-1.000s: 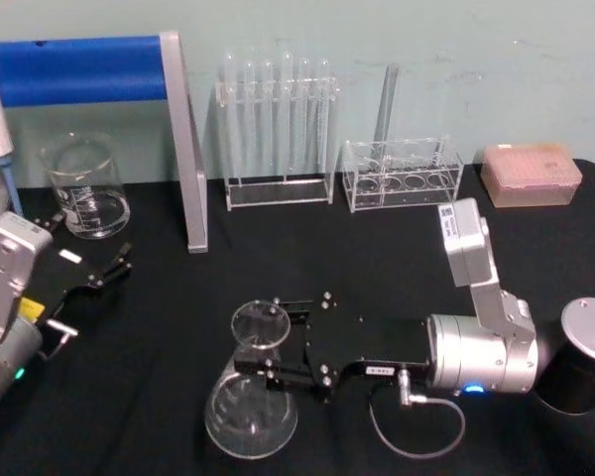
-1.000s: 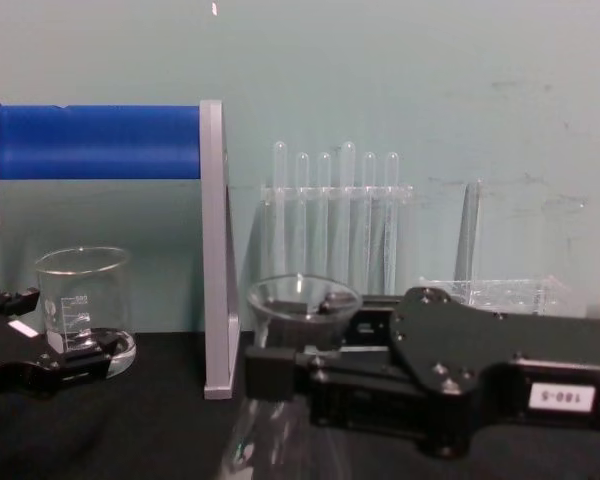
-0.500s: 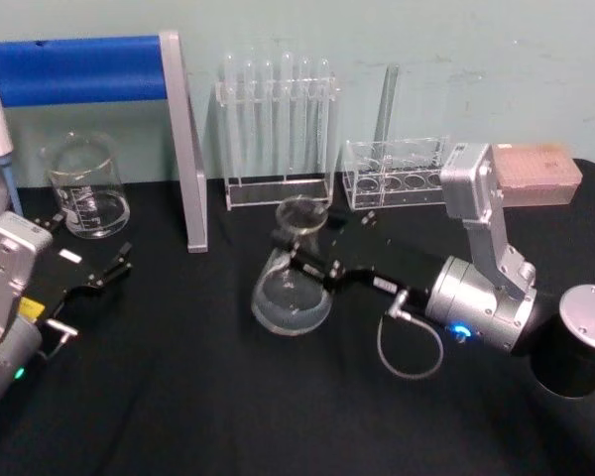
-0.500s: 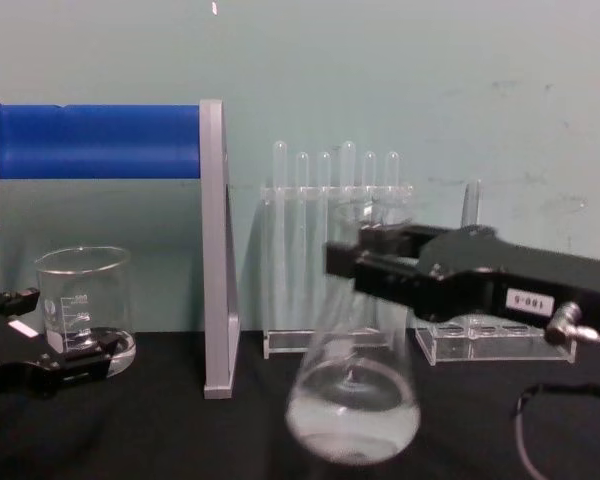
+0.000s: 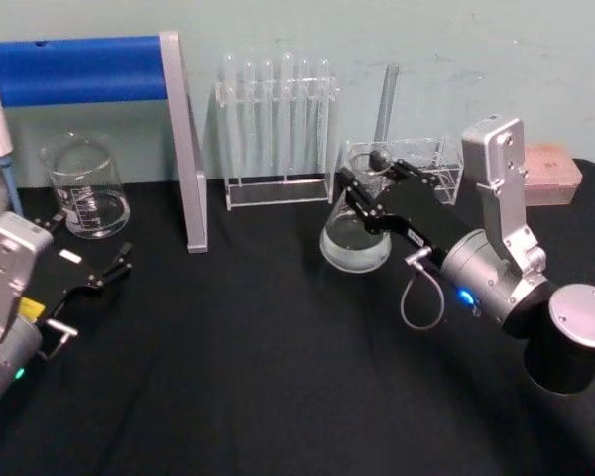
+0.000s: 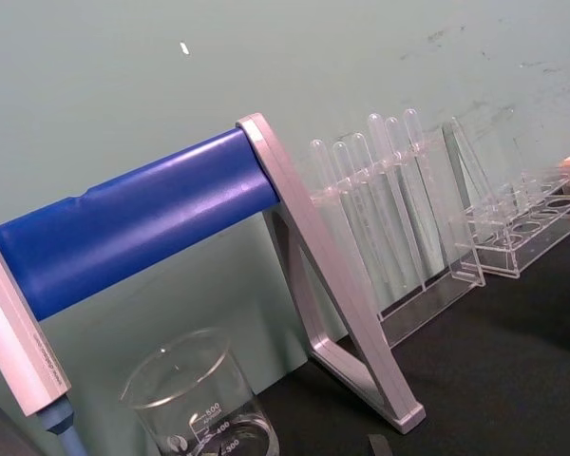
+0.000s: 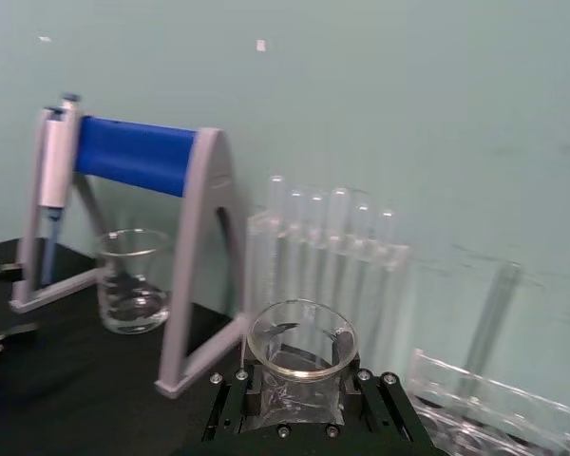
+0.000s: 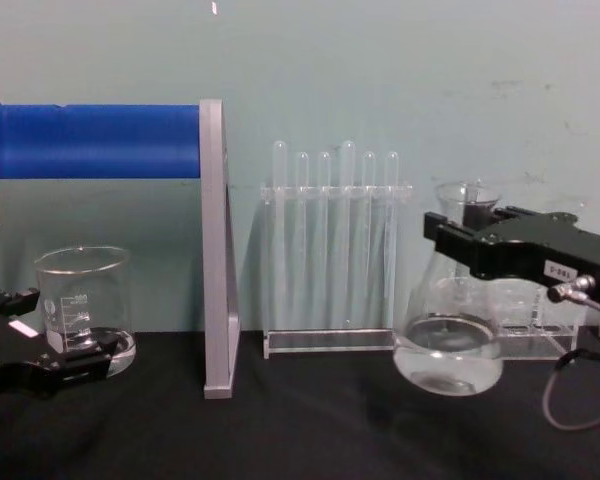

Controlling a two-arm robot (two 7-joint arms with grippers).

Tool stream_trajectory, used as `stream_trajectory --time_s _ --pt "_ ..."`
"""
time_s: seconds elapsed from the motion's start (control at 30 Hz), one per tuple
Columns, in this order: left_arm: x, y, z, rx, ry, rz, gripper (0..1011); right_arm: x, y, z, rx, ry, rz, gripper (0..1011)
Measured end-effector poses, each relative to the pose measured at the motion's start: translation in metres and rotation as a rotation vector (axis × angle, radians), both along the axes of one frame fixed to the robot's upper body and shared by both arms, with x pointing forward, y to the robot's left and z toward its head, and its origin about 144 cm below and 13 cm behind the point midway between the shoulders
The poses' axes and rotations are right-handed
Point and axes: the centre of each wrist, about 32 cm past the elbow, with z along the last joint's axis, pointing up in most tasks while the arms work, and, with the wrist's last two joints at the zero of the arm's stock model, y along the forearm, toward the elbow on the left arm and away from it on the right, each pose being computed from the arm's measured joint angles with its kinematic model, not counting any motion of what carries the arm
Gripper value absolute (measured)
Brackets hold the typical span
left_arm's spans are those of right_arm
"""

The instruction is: Grasp the erlenmeyer flask with one hand, shake it three times, then place it back.

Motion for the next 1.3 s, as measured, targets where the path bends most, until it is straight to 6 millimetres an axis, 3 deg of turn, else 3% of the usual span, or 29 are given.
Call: stream_trajectory --time_s 0.37,0.83,1.3 --pt "0.000 0.000 0.000 0.000 0.000 0.000 1001 0.001 0.002 0.000 -0.002 0.009 0.011 449" --pt "0.000 0.000 0.000 0.000 0.000 0.000 1001 -0.008 0.008 0.006 -0.046 -0.028 0.485 449" --pt "0.000 0.000 0.000 0.000 0.000 0.000 1001 -0.011 0.012 0.009 -0.058 -0.025 0.815 449"
